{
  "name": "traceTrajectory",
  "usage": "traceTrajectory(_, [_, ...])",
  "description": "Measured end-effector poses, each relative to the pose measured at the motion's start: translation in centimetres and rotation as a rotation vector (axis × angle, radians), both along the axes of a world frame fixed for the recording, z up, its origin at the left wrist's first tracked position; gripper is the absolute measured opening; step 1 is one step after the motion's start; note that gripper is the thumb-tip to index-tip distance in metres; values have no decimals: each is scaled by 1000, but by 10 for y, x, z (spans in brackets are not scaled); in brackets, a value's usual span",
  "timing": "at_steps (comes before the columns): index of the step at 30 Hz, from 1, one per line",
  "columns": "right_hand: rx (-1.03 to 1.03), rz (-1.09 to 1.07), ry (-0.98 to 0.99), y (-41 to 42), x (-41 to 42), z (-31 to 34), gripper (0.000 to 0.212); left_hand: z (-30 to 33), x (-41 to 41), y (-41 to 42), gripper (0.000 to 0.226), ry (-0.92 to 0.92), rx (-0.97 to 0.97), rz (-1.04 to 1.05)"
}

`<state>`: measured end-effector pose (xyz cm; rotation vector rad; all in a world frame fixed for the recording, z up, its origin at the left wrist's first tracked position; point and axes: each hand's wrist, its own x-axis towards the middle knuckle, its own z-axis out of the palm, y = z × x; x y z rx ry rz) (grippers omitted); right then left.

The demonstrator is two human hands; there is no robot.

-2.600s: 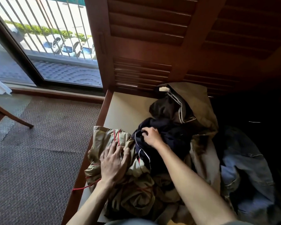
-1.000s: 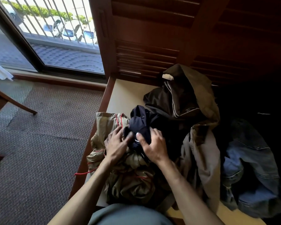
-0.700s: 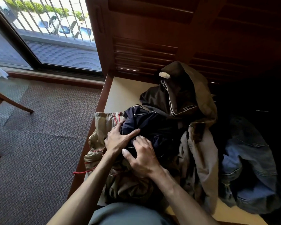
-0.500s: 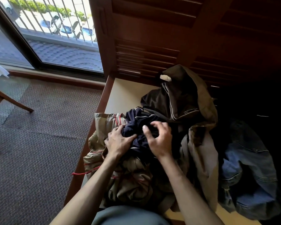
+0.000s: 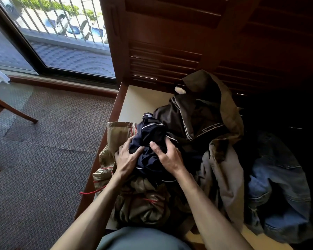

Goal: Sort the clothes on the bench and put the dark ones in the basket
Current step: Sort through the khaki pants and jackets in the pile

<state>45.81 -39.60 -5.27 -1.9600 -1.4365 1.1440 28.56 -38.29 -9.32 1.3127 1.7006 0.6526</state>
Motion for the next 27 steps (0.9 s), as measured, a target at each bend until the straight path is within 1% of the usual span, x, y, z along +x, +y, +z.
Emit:
traceTrajectory(2, [76,55,-91,-12,-9,12,73,0,-6,-2,80,-79,12,-16])
traceTrajectory(3, [115,78,-139,-18,-13,17,78,1,-9,-3,78,-102,17,-28])
traceTrajectory(6, [159,168,-254,-38,-21,21,103,0,-11,-6,76,-95,-18,-79])
traceTrajectory(8, [119,226,-302,-44,-23,13,111,-3,-14,-7,79,-42,-61,-175])
traceTrajectory(9, [110,237,-314,-44,-22,6,111,-3,-19,-6,78,-91,-82,-214])
traceTrajectory(10, [108,234,-321,-43,-21,2,110,-1,-24,-5,71,-215,-101,-216])
traceTrajectory(11, [100,225,-319,-42,-20,-3,107,3,-30,-7,63,-345,-98,-187])
traceTrajectory(12, [88,220,-313,-40,-19,-6,105,7,-36,-12,57,-417,-75,-148])
traceTrajectory(13, [78,218,-301,-39,-18,-10,103,9,-42,-21,55,-404,-24,-103])
traceTrajectory(14, [73,217,-287,-39,-17,-14,102,9,-49,-35,60,-289,38,-101])
traceTrajectory(16, [68,208,-273,-39,-20,-19,102,4,-56,-70,97,146,111,-250])
traceTrajectory(17, [67,205,-285,-39,-22,-21,102,-2,-58,-87,113,302,106,-314])
traceTrajectory(18, [73,198,-304,-39,-24,-24,100,-9,-59,-98,124,381,101,-337])
traceTrajectory(20, [103,174,-318,-36,-27,-28,92,-18,-56,-102,136,441,124,-287])
traceTrajectory(22, [130,138,-300,-31,-26,-34,82,-16,-50,-96,133,488,151,-211])
traceTrajectory(23, [135,117,-287,-29,-25,-35,77,-15,-48,-94,128,468,162,-168])
traceTrajectory(25, [146,72,-253,-26,-24,-35,68,-16,-48,-93,117,363,143,-102])
traceTrajectory(27, [173,22,-198,-23,-21,-28,55,-12,-51,-88,106,286,93,-97])
